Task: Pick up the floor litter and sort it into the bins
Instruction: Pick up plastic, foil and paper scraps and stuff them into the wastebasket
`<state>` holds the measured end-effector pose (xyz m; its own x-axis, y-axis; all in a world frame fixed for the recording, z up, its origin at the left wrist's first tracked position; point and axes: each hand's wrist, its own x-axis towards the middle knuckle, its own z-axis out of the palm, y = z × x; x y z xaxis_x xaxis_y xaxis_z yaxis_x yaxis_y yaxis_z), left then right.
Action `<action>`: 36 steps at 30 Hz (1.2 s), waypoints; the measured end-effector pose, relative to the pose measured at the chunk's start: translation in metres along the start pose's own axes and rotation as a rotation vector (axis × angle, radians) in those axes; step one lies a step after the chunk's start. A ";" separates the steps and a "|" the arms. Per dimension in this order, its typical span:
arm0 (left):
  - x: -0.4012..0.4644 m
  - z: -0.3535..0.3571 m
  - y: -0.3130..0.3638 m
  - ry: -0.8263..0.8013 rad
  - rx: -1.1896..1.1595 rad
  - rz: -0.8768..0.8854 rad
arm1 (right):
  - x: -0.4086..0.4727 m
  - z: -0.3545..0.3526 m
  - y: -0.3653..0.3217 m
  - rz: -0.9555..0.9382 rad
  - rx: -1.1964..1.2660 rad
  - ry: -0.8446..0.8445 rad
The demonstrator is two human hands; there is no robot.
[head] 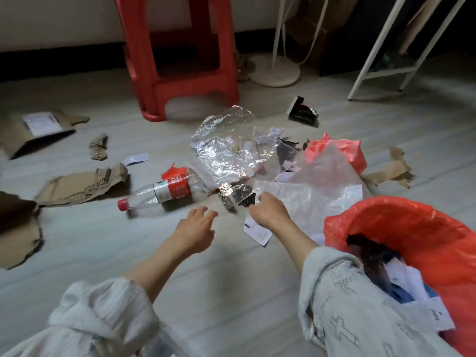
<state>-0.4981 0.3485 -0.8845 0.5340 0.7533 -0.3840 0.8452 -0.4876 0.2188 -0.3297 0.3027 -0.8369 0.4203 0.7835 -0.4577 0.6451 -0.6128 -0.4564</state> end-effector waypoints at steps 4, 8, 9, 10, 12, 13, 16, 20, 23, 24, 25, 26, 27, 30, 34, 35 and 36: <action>0.001 0.038 -0.040 -0.169 -0.003 -0.104 | 0.016 0.055 0.030 0.063 -0.242 -0.075; -0.007 0.076 -0.063 -0.272 -0.009 -0.162 | 0.040 0.076 0.045 -0.023 -0.394 -0.088; -0.008 0.081 -0.064 -0.282 -0.006 -0.164 | 0.044 0.083 0.046 -0.027 -0.419 -0.097; -0.008 0.085 -0.065 -0.288 -0.008 -0.165 | 0.047 0.091 0.047 -0.020 -0.435 -0.095; -0.002 0.088 -0.065 -0.293 -0.027 -0.166 | 0.050 0.113 0.045 -0.010 -0.456 -0.061; 0.001 0.088 -0.064 -0.295 -0.038 -0.169 | 0.048 0.123 0.044 -0.023 -0.466 -0.039; 0.011 0.087 -0.066 -0.303 -0.039 -0.172 | 0.048 0.140 0.039 -0.122 -0.494 0.017; 0.013 0.092 -0.076 -0.302 0.019 -0.130 | 0.059 0.134 0.034 -0.179 -0.479 -0.012; 0.014 0.094 -0.078 -0.304 0.027 -0.128 | 0.066 0.127 0.030 -0.142 -0.406 0.005; 0.014 0.093 -0.078 -0.302 0.030 -0.126 | 0.069 0.126 0.029 -0.125 -0.389 0.006; 0.015 0.093 -0.078 -0.300 0.029 -0.125 | 0.072 0.125 0.028 -0.109 -0.380 -0.002; 0.016 0.093 -0.078 -0.298 0.027 -0.125 | 0.075 0.125 0.027 -0.094 -0.377 -0.014; 0.016 0.093 -0.078 -0.299 0.026 -0.125 | 0.077 0.125 0.026 -0.080 -0.381 -0.025; 0.015 0.093 -0.079 -0.302 0.033 -0.125 | 0.083 0.126 0.023 -0.048 -0.353 -0.061; 0.016 0.094 -0.078 -0.301 0.031 -0.122 | 0.076 0.127 0.018 -0.047 -0.307 -0.077; 0.016 0.094 -0.078 -0.299 0.032 -0.120 | 0.074 0.128 0.018 -0.069 -0.337 -0.065; 0.016 0.094 -0.078 -0.298 0.033 -0.118 | 0.072 0.129 0.018 -0.096 -0.362 -0.055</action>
<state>-0.5572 0.3569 -0.9923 0.3986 0.6452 -0.6517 0.8969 -0.4226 0.1301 -0.3698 0.3348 -0.9770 0.3185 0.8226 -0.4711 0.8678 -0.4530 -0.2043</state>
